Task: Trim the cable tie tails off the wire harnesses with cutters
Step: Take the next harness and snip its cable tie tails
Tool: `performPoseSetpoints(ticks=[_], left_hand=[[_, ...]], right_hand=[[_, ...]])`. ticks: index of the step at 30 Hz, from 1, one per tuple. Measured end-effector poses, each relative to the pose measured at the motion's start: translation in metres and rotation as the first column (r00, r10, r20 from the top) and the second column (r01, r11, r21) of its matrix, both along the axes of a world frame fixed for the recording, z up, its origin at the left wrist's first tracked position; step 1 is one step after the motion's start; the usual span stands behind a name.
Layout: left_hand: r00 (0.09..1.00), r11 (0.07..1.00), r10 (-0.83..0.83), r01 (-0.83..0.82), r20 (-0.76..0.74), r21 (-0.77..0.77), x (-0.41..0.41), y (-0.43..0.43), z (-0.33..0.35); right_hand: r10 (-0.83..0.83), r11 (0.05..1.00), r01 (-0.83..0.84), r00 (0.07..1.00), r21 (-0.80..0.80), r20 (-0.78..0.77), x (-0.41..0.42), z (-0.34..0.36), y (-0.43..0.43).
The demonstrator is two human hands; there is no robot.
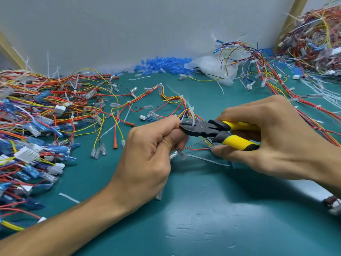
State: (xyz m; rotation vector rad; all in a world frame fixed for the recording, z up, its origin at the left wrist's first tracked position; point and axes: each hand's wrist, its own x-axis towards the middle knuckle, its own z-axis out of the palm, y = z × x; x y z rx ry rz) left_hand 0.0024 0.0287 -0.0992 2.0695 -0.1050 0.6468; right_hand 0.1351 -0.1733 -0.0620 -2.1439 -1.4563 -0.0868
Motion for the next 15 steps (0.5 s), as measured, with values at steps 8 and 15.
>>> performPoseSetpoints(ticks=[8, 15], left_hand=[[1.000, 1.000, -0.001, 0.001, 0.002, 0.001, -0.0001, 0.0008, 0.0008], [0.999, 0.999, -0.044, 0.044, -0.016, 0.016, -0.0007, -0.0010, 0.0032]], right_hand=[[-0.008, 1.000, 0.008, 1.000, -0.001, -0.010, -0.0060, -0.0039, 0.0045], [0.013, 0.998, -0.012, 1.000, 0.057, -0.018, -0.0029, -0.0055, 0.0025]])
